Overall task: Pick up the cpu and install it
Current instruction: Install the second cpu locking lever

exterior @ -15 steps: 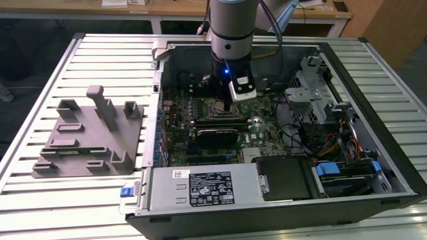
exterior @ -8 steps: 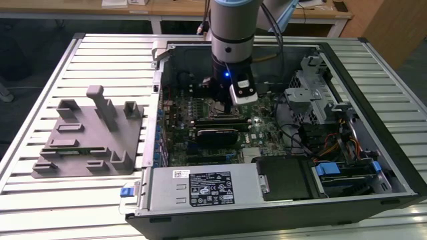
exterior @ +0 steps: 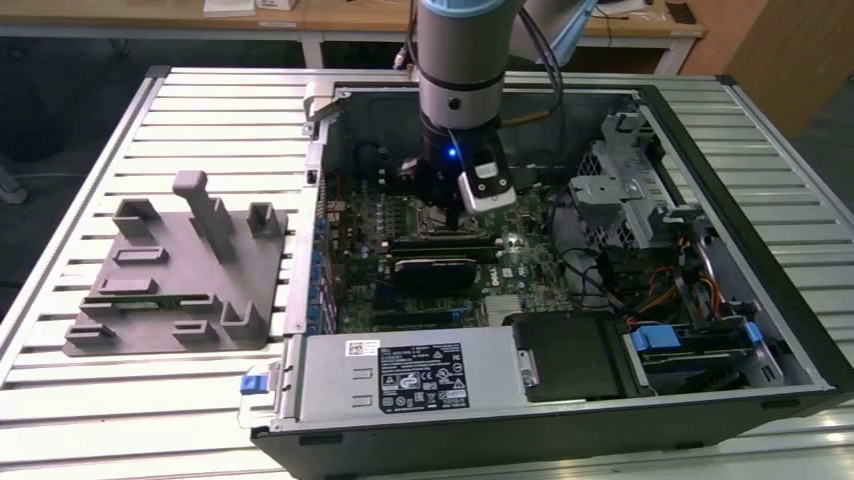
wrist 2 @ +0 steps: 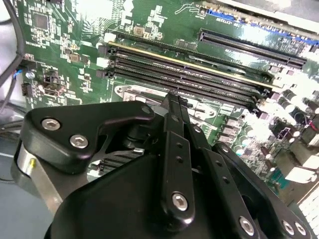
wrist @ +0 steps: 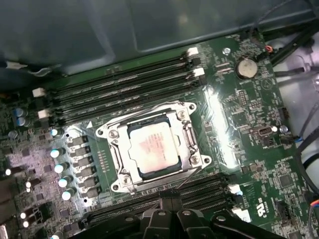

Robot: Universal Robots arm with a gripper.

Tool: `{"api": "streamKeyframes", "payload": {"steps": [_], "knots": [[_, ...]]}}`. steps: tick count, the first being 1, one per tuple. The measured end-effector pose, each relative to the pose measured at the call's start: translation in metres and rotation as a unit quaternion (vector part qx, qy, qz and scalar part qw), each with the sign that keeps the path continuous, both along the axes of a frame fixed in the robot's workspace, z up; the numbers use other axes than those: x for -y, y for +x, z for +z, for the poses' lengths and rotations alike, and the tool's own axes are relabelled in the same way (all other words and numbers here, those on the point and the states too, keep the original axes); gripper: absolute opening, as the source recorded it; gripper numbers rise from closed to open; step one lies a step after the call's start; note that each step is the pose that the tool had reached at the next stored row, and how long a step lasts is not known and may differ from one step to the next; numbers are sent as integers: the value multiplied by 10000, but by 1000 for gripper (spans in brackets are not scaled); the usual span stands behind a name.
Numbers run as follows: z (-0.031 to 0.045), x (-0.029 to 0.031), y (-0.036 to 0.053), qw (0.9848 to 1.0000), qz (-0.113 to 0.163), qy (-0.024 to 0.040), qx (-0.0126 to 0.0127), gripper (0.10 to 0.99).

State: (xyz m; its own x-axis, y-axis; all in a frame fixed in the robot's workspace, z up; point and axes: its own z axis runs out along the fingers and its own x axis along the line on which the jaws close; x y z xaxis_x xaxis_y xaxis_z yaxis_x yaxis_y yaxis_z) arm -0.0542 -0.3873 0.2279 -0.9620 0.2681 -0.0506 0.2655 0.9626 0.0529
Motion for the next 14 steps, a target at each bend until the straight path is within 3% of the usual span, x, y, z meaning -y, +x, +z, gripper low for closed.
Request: {"api": "streamKeyframes", "payload": {"steps": [5, 10, 13, 14], "knots": [[-21, 11, -24, 9998, 202, 16, 0, 106], [-43, 47, -109, 9997, 242, 52, 0, 106], [-56, 84, -141, 9996, 246, 132, 3, 106], [-63, 111, -156, 9995, 247, 203, 5, 106]]}}
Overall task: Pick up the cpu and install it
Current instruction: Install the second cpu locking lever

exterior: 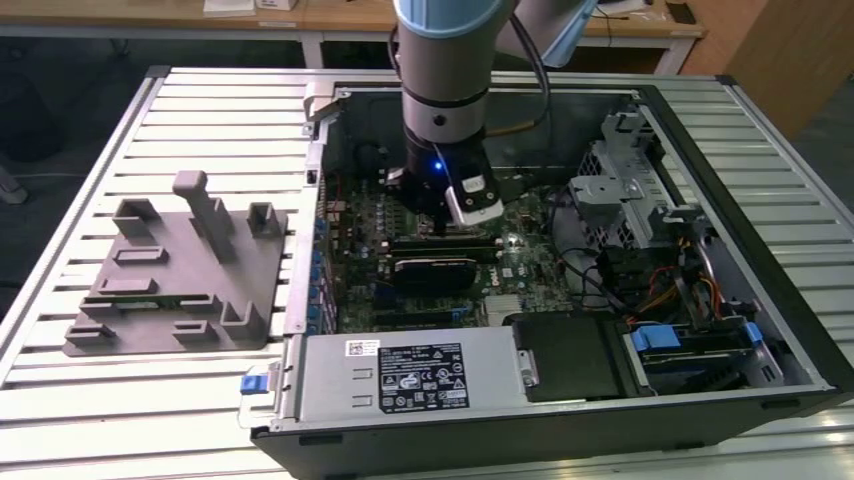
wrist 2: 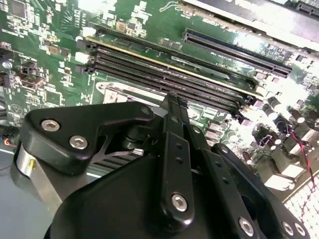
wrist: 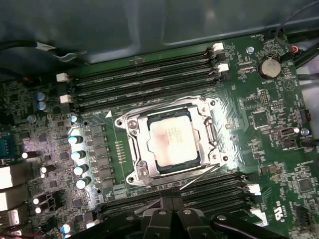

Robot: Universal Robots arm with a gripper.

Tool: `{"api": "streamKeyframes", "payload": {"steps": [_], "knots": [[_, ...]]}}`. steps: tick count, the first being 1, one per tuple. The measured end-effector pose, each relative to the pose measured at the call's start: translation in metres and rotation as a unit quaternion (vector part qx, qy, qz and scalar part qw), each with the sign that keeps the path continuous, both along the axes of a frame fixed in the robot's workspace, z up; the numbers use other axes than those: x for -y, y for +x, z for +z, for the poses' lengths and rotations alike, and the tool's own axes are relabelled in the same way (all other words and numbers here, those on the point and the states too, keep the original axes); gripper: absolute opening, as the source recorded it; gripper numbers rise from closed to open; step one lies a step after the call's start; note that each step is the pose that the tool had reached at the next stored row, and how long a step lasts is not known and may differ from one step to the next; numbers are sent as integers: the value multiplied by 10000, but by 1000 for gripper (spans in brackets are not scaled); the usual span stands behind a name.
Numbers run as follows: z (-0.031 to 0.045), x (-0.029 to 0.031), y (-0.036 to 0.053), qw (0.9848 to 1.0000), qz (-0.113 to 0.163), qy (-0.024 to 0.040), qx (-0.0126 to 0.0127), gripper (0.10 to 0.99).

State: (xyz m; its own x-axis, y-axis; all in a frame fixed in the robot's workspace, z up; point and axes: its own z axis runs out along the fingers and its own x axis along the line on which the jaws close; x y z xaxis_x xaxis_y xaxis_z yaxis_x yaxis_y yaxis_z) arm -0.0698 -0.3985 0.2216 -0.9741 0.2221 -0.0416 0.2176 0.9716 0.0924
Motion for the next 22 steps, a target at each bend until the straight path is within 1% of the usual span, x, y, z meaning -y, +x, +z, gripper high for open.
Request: {"api": "streamKeyframes", "payload": {"steps": [5, 6, 7, 13, 17, 22], "knots": [[-21, 55, -54, 9998, 0, 207, 0, 106], [-30, 70, -86, 9996, 0, 290, 0, 106], [-35, 79, -102, 9994, 0, 333, 0, 106], [-82, 157, -162, 9988, 1, 495, -1, 106], [-98, 204, -167, 9977, 3, 673, 0, 106], [-118, 275, -168, 9963, 6, 855, -1, 106]]}}
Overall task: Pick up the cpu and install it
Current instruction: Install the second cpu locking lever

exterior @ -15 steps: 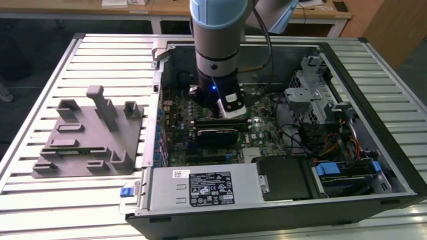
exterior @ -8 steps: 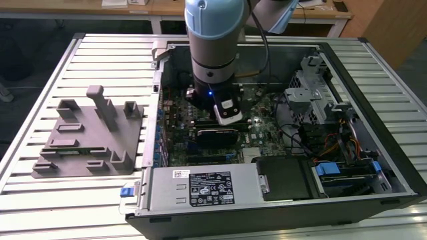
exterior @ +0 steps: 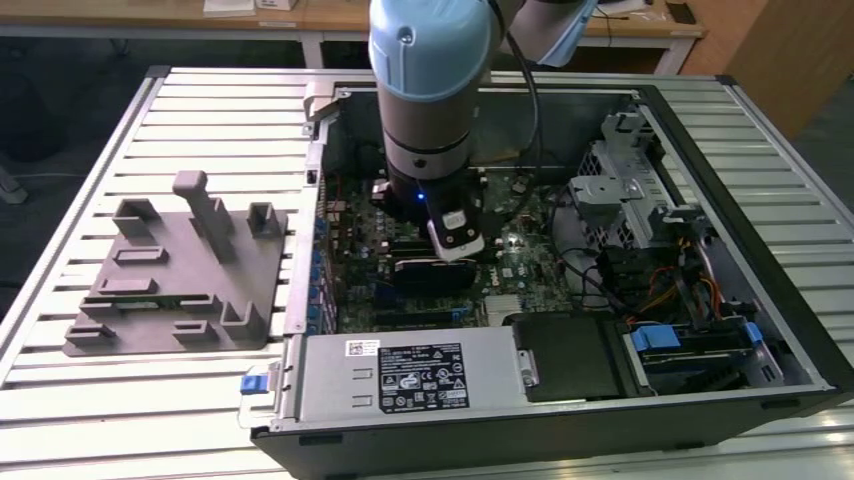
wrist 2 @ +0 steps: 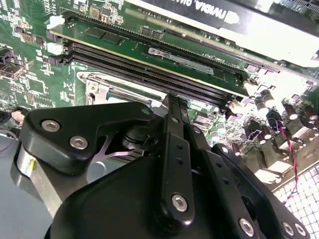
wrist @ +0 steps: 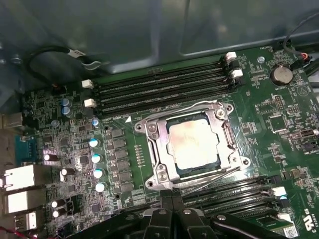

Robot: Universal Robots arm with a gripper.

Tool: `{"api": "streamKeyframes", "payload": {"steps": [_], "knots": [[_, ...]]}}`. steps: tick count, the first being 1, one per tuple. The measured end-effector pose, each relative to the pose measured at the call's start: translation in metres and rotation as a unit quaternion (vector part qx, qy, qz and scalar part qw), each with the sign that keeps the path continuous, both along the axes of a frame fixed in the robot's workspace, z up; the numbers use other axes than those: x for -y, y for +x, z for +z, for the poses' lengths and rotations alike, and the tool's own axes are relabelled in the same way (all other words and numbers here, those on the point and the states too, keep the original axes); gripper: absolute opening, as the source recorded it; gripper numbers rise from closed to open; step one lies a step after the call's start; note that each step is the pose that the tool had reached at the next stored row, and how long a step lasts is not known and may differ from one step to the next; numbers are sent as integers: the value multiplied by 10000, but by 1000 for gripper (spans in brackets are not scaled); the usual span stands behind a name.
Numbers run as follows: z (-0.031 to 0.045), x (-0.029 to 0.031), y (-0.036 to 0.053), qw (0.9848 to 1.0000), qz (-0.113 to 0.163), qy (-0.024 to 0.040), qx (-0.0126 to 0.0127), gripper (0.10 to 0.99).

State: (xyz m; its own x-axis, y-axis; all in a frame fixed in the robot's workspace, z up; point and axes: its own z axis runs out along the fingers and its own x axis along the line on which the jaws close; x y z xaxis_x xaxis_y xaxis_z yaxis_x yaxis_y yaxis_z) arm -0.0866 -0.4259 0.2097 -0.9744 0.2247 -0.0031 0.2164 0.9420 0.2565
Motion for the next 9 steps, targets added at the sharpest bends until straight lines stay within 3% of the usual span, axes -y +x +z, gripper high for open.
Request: {"api": "streamKeyframes", "payload": {"steps": [4, 9], "knots": [[-27, 25, -6, 9999, 0, 130, 0, 106], [-59, 25, -33, 9999, 0, 148, 0, 106]]}}
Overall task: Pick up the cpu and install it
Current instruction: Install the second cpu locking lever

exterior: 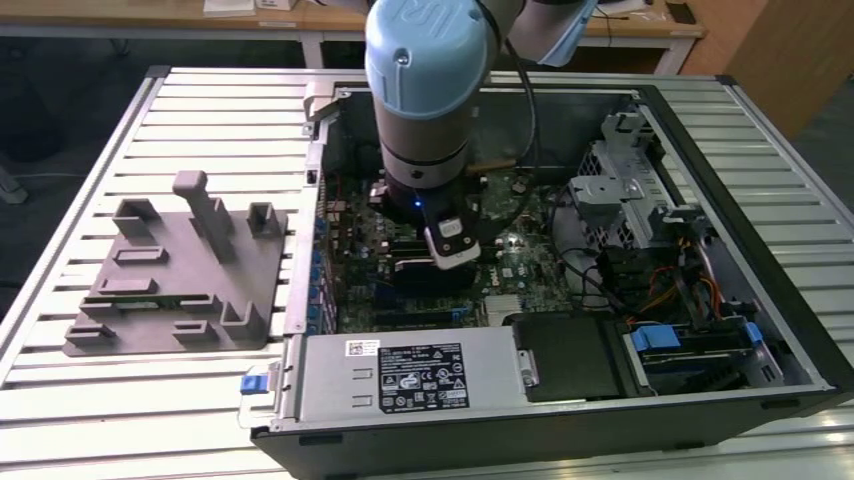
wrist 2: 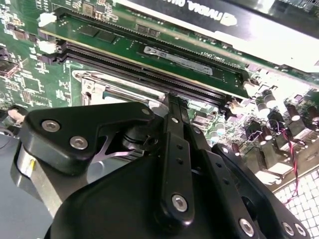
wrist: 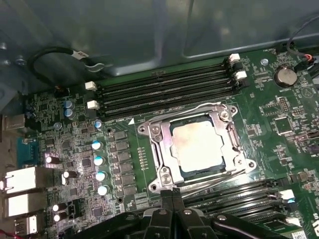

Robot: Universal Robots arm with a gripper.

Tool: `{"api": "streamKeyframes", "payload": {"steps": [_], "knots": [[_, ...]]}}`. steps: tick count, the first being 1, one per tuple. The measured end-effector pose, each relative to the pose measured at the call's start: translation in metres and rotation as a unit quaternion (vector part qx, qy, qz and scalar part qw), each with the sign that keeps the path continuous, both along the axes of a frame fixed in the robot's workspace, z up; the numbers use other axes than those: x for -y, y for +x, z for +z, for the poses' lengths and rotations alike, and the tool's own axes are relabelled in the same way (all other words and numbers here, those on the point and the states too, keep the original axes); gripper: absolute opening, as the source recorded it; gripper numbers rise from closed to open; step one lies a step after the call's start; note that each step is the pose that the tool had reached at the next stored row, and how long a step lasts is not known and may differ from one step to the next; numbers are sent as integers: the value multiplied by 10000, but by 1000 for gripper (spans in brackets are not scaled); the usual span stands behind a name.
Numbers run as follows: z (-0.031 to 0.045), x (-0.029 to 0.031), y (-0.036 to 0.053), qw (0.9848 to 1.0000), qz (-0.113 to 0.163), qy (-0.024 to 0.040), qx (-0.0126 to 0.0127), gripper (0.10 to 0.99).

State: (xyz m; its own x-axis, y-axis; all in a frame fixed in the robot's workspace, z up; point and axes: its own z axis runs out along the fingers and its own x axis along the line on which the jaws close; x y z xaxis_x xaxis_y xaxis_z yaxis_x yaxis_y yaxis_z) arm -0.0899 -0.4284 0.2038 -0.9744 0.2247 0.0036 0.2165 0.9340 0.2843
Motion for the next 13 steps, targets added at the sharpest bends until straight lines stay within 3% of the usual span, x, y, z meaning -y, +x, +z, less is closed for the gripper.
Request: {"api": "streamKeyframes", "payload": {"steps": [7, 13], "knots": [[-25, -27, -27, 10000, 0, 1, 0, 106], [-42, -88, -29, 10000, 0, 1, 0, 106]]}}
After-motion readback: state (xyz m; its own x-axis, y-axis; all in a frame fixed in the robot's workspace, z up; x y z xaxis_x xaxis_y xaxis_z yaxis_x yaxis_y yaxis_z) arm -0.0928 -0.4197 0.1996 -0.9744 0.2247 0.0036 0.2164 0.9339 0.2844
